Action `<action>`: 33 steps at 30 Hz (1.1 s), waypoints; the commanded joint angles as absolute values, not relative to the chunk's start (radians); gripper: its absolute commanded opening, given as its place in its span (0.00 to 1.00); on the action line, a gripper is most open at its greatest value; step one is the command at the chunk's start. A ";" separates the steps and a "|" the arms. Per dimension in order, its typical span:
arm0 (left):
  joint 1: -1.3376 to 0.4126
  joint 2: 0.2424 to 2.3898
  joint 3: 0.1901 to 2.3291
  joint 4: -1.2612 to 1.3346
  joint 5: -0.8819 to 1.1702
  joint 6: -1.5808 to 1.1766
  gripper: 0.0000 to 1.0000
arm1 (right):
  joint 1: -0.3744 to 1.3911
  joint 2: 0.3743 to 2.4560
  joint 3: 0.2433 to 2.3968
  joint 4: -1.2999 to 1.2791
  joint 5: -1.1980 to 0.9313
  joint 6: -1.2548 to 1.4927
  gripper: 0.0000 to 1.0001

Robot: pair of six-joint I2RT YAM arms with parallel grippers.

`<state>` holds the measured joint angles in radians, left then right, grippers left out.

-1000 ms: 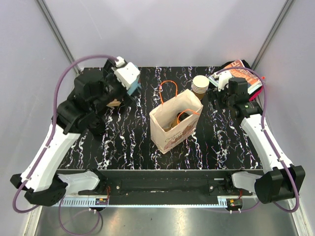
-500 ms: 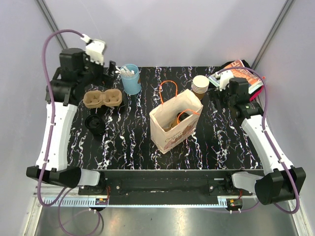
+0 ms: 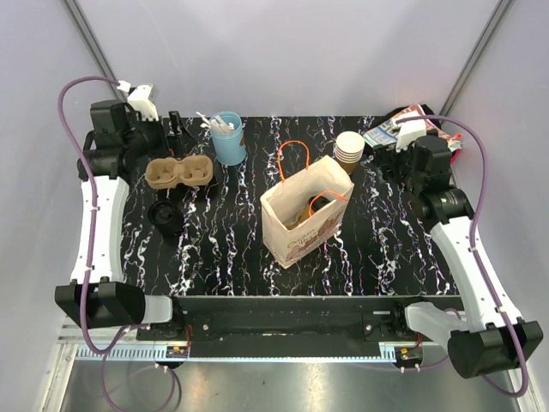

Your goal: Pack the takeout coffee

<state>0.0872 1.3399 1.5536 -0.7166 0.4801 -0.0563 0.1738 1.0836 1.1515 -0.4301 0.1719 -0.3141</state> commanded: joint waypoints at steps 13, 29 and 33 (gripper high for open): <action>0.138 1.117 1.529 -0.509 0.445 -0.045 0.99 | 0.169 0.951 1.333 -0.360 0.232 -0.373 1.00; 0.138 1.037 1.548 -0.457 0.195 -0.034 0.99 | 0.169 1.000 1.597 -0.517 0.161 -0.373 1.00; 0.138 1.042 1.554 -0.460 0.153 -0.035 0.99 | 0.170 0.999 1.589 -0.520 0.164 -0.385 1.00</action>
<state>0.1329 1.0401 1.5272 -0.5064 0.2340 -0.0360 0.1734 0.9966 1.5726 -0.5140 0.1707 -0.3641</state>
